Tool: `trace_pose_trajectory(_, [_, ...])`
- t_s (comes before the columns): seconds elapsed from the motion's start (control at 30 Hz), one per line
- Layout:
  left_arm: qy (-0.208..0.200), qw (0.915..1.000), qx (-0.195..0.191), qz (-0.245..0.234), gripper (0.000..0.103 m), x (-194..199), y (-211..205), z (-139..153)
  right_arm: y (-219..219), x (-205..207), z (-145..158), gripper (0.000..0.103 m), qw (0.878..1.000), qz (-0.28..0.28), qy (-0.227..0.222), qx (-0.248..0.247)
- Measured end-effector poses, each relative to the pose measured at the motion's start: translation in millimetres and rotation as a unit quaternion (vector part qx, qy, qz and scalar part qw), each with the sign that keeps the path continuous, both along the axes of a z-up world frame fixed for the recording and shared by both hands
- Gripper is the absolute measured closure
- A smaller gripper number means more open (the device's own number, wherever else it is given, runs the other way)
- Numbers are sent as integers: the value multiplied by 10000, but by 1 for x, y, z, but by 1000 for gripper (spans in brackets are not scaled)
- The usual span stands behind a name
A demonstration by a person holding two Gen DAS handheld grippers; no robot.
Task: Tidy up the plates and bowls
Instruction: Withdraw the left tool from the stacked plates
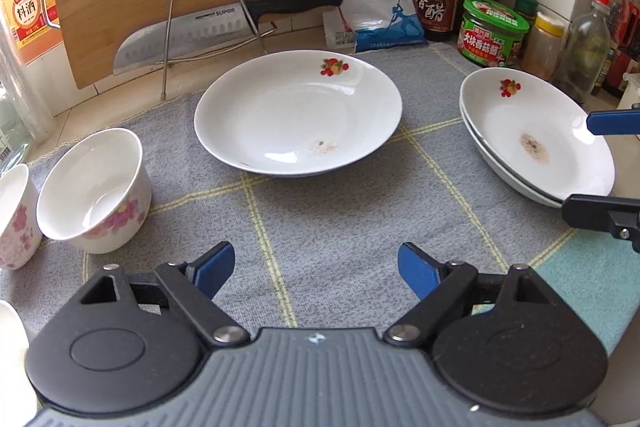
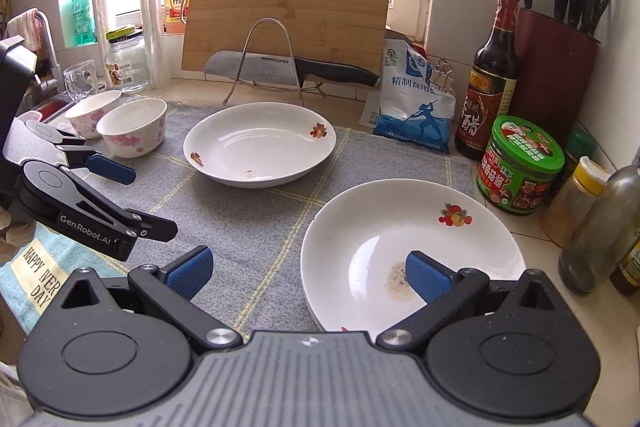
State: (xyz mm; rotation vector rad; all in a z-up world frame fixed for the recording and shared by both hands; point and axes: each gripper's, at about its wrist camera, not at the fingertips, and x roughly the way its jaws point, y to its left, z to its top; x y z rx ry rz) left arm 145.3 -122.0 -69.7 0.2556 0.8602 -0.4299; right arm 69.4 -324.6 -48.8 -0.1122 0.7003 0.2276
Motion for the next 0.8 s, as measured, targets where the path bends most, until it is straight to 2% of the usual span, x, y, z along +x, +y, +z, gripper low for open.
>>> trace_pose_trajectory(0.13, [-30,9999,-73,-81,14,14,5,-9,12,5,2,0,9998,-163,69,-98])
trace_pose_trajectory(0.3, [-138,9997,21,-206,14,28,4,-19,24,14,6,0,9987,-446,93,-228])
trace_pose_trajectory(0.47, [0,9996,-161,-230,14,42,6,-29,36,23,8,0,9970,-653,221,-338])
trace_pose_trajectory(0.63, [-66,9992,-293,-267,8,49,3,-34,48,28,9,0,9963,-670,332,-427])
trace_pose_trajectory(0.8, [-95,9992,-301,-230,0,56,0,-36,52,37,9,0,9969,-407,442,-502])
